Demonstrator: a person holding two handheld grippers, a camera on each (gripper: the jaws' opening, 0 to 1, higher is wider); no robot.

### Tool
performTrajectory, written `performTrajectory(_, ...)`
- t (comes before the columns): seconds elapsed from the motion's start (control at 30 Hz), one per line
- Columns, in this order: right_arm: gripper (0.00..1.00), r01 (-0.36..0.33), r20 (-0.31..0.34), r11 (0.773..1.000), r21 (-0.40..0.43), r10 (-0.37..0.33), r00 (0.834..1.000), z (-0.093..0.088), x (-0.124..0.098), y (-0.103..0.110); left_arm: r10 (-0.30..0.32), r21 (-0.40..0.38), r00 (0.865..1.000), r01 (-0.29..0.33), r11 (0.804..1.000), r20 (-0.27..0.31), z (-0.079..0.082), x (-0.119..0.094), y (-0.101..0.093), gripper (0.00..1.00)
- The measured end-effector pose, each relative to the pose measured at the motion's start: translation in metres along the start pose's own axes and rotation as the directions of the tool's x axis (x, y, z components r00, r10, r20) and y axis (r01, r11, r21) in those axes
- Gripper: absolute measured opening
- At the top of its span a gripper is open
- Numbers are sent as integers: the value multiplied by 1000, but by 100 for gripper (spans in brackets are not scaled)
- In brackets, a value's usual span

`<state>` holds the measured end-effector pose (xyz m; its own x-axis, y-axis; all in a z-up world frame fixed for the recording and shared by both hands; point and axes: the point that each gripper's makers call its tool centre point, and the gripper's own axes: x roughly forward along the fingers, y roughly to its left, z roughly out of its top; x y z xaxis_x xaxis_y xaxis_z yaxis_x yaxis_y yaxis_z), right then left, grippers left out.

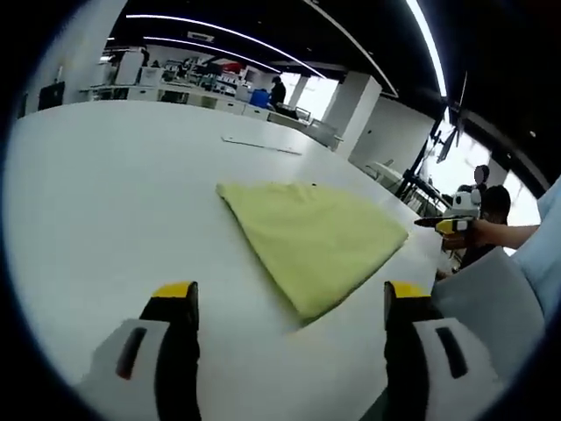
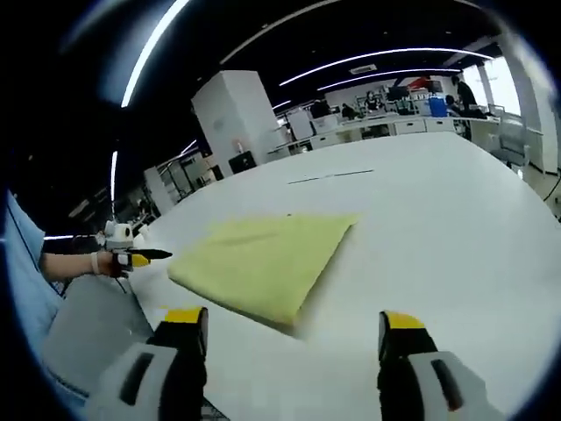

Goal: Fold the garment on the visible template until the final outline fits inside the template.

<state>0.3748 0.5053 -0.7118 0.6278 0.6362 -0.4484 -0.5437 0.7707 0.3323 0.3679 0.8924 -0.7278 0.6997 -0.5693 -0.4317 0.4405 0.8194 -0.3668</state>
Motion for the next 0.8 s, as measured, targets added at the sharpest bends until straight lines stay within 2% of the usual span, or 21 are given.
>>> performTrajectory(0.07, 100, -11, -13, 1000, 3, 11, 1000, -4, 2, 4, 23, -19, 999, -23, 1000, 31, 5, -2, 6, 99)
performTrajectory(0.13, 100, -15, -8, 1000, -5, 15, 1000, -7, 2, 8, 35, -50, 999, -34, 998, 33, 6, -3, 9, 99)
performTrajectory(0.17, 100, -20, -15, 1000, -9, 20, 1000, -8, 6, 8, 26, -54, 998, -23, 998, 56, 9, -4, 8, 99)
performTrajectory(0.53, 100, -43, -25, 999, -21, 42, 999, -3, 17, 10, 35, -57, 998, -32, 998, 43, 7, -3, 10, 99)
performTrajectory(0.8, 99, -42, -33, 999, -7, 41, 999, -8, 17, 8, 36, -58, 999, -34, 998, 30, 5, -2, 11, 99)
